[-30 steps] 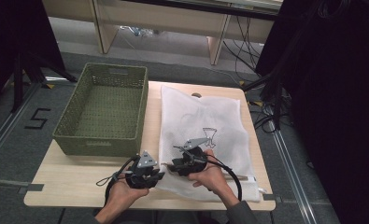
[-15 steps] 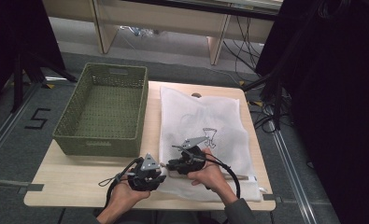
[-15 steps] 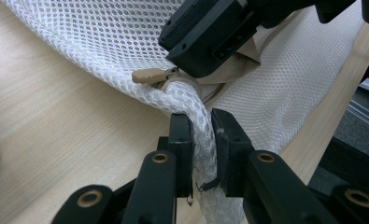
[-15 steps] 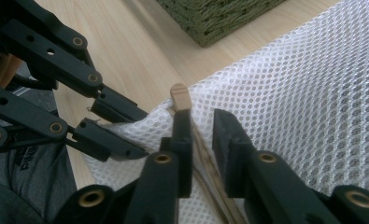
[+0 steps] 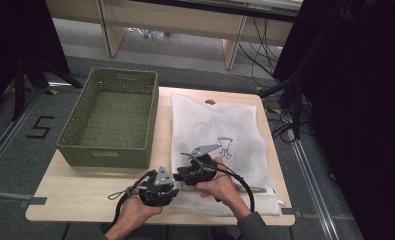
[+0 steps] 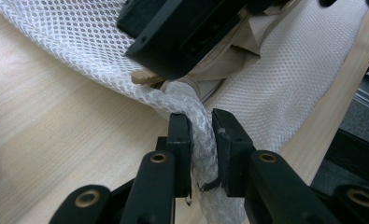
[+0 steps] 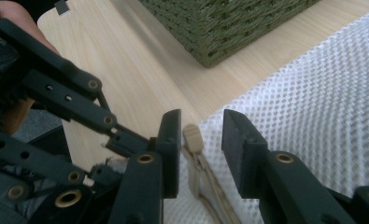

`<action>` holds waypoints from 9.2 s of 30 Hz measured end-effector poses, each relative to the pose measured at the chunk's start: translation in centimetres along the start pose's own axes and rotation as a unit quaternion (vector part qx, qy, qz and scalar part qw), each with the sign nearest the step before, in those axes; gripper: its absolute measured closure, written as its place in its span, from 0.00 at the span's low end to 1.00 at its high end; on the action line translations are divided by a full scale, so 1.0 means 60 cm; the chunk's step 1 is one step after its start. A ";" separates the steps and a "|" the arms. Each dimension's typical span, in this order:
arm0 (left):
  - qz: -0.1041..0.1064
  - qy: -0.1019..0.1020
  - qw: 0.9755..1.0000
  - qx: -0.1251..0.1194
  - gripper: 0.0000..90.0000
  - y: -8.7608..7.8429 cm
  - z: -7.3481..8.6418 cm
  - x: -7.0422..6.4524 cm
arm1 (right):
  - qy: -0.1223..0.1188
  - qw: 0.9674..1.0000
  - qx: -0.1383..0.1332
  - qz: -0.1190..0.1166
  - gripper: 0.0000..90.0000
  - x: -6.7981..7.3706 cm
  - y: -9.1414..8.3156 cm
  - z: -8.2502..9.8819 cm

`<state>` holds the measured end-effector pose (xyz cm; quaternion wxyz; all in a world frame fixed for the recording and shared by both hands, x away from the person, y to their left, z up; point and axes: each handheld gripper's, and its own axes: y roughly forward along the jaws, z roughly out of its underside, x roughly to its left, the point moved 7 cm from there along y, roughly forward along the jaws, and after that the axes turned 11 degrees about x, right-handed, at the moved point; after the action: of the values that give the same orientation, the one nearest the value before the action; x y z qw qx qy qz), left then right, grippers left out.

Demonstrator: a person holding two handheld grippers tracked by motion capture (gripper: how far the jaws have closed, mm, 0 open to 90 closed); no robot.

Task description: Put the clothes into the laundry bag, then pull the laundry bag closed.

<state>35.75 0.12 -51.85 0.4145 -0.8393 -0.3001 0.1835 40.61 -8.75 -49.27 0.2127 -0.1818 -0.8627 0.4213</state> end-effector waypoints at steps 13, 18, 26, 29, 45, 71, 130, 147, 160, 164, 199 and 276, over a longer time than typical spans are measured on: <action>-0.003 0.002 1.000 -0.002 0.84 -0.002 -0.001 0.002 | 0.015 1.000 0.003 0.003 0.92 -0.005 -0.003 0.004; 0.019 -0.014 1.000 0.005 0.74 0.004 0.002 -0.005 | 0.002 1.000 0.002 0.006 0.94 -0.008 -0.004 0.005; 0.036 -0.060 0.998 0.008 0.54 0.011 0.001 0.010 | 0.006 1.000 -0.001 0.006 0.94 -0.010 -0.009 0.007; 0.043 -0.069 0.997 -0.003 0.52 0.005 -0.009 0.017 | 0.009 1.000 -0.005 0.005 0.94 -0.011 -0.010 0.007; 0.060 -0.061 0.996 0.003 0.68 0.008 -0.023 0.021 | 0.009 1.000 -0.004 0.012 0.94 -0.016 -0.012 0.009; 0.043 -0.048 0.998 -0.003 0.92 0.007 -0.016 0.014 | 0.029 1.000 0.011 -0.005 0.89 -0.017 -0.016 0.026; 0.032 -0.065 0.997 -0.023 0.94 0.002 -0.019 0.014 | 0.071 0.997 -0.002 -0.012 0.97 -0.020 -0.012 0.035; 0.021 -0.070 0.996 -0.044 0.96 -0.012 -0.023 0.003 | 0.068 0.997 -0.015 0.022 0.97 -0.008 -0.032 0.033; 0.070 -0.109 0.990 -0.047 0.82 -0.011 -0.033 0.010 | 0.083 0.996 -0.016 0.014 0.97 -0.009 -0.028 0.035; 0.080 -0.129 0.987 -0.047 0.85 -0.005 -0.034 0.016 | 0.080 0.997 -0.013 0.016 0.97 -0.010 -0.025 0.036; 0.044 -0.124 0.990 -0.056 0.94 -0.002 -0.027 0.013 | 0.110 0.994 -0.019 0.004 0.94 -0.010 -0.022 0.040; 0.037 -0.125 0.985 -0.114 0.96 -0.065 -0.042 0.028 | 0.146 0.984 -0.079 0.059 0.98 -0.026 -0.086 0.081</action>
<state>37.05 1.62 -47.35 0.2683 -0.8622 -0.3371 0.2664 38.68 -15.67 -48.13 0.2959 -0.3077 -0.8408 0.3329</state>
